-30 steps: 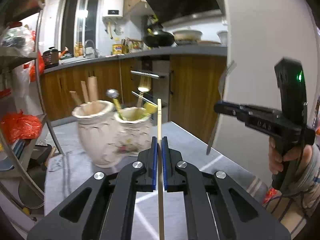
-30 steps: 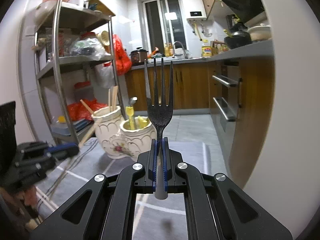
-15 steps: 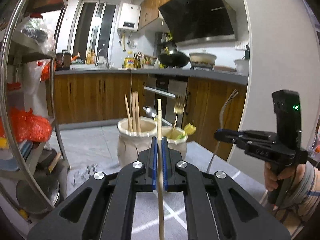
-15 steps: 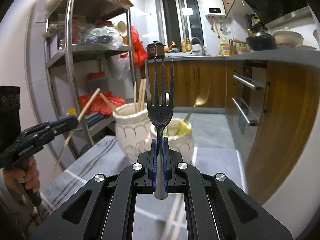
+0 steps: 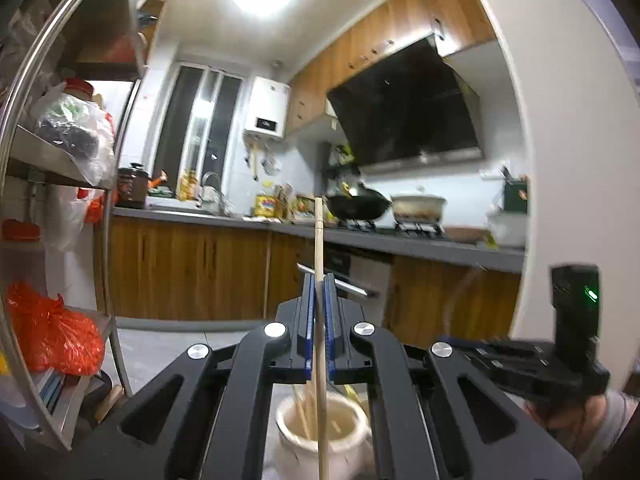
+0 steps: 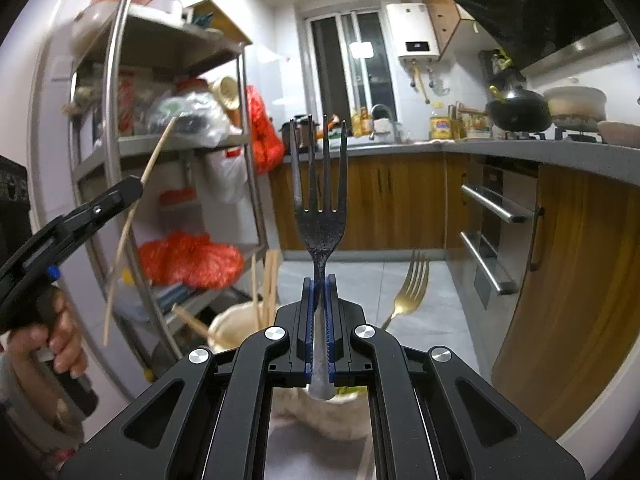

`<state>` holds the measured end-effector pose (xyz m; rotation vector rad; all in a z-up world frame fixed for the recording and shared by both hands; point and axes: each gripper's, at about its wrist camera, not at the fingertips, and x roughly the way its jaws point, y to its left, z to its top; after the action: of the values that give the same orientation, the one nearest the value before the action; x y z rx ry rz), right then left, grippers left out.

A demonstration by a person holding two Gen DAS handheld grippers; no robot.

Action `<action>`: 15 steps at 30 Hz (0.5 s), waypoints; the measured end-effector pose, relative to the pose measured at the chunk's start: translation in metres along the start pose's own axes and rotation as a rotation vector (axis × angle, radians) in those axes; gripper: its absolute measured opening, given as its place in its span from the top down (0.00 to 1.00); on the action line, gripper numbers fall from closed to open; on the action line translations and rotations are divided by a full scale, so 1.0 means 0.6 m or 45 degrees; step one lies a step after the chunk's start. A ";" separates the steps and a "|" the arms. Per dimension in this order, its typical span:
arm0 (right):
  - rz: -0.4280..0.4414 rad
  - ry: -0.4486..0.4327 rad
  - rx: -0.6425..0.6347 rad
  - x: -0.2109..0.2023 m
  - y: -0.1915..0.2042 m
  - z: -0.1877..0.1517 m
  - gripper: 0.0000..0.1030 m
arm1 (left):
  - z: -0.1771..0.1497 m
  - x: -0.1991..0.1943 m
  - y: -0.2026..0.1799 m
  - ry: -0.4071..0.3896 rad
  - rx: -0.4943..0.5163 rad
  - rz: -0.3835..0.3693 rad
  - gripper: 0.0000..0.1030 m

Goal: Organize utensils
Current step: 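Insert the chopstick into the large pot with left while right lowers fork into small pot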

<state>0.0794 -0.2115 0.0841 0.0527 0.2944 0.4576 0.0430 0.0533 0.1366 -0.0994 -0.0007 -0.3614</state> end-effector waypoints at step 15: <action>-0.051 0.103 -0.021 0.066 -0.011 -0.036 0.94 | -0.063 0.171 0.044 0.054 -0.152 0.077 0.96</action>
<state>0.1099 -0.2001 0.0518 0.0118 0.3704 0.4226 0.1475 0.0379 0.0984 -0.2095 0.0654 -0.3026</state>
